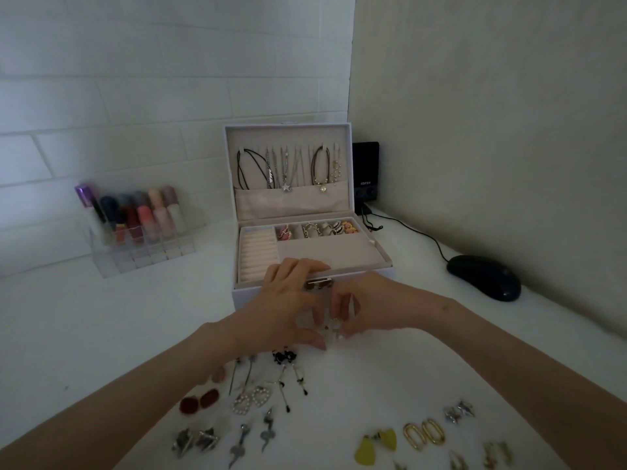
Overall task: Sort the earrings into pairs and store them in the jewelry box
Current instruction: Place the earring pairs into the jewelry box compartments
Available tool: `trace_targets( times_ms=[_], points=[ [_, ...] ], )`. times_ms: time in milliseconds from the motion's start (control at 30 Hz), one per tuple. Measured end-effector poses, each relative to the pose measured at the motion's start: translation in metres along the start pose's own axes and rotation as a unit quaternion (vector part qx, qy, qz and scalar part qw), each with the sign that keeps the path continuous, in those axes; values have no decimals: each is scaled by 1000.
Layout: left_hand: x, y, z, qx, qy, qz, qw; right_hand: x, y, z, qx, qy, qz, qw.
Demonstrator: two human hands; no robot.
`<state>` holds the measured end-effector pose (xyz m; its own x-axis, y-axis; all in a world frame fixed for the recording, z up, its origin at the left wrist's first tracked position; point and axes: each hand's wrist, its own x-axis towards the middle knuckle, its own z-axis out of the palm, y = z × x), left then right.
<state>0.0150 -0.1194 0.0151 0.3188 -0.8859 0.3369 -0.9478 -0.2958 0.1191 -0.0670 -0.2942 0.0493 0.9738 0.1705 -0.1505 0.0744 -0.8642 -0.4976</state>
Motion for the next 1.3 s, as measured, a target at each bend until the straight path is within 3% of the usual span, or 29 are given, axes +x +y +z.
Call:
trace_targets(
  times_ms=[233, 333, 533, 800, 1067, 1300],
  points=[
    [14, -2, -22, -86, 35, -70, 993, 9, -5, -22, 171, 88, -3, 981],
    [23, -3, -33, -160, 71, -146, 974, 15, -4, -32, 222, 143, -14, 964],
    [51, -32, -38, -178, 172, -208, 946, 50, 4, -43, 291, 259, -2, 921],
    [87, -79, -34, -151, 161, -283, 934, 95, 12, -46, 291, 328, 37, 898],
    [94, -88, -21, -95, 166, -267, 945, 120, 10, -34, 191, 329, 35, 924],
    [97, -89, -19, -60, 156, -240, 956, 123, 13, -30, 224, 359, 41, 905]
  ],
)
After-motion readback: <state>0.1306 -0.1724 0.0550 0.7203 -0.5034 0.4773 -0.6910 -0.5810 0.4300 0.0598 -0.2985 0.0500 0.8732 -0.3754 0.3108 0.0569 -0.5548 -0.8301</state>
